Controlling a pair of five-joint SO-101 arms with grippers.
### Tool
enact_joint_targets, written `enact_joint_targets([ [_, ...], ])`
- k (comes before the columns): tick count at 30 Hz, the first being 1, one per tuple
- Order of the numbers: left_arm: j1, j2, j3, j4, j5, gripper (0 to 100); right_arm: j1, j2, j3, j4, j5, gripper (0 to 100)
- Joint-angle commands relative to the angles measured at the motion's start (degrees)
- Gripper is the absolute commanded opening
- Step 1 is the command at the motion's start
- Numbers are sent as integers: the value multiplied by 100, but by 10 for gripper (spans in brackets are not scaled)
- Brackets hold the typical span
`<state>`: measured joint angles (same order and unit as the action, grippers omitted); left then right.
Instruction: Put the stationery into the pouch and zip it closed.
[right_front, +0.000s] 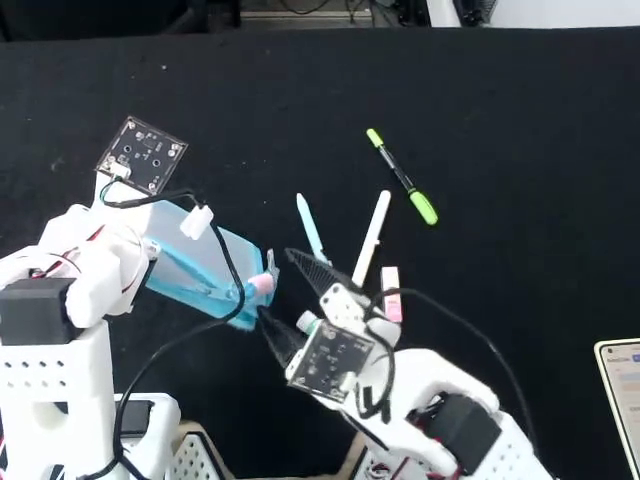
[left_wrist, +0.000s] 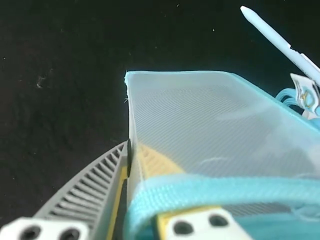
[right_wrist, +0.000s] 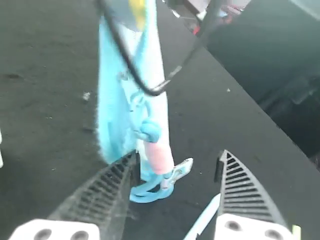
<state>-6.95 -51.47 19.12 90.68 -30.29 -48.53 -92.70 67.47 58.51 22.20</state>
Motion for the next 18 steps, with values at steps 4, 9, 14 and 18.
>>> enact_joint_targets([
  [4,75,-88,-347,-53,88,30,-70,-66,646,-1002,0,243],
  [9,75,-88,-347,-53,88,30,-70,-57,831,-1442,26,243],
  [14,163,-88,-347,-53,88,30,-105,-57,1015,-1714,35,243],
  [18,488,-88,-347,-44,88,30,-290,-57,1103,-1644,325,231],
])
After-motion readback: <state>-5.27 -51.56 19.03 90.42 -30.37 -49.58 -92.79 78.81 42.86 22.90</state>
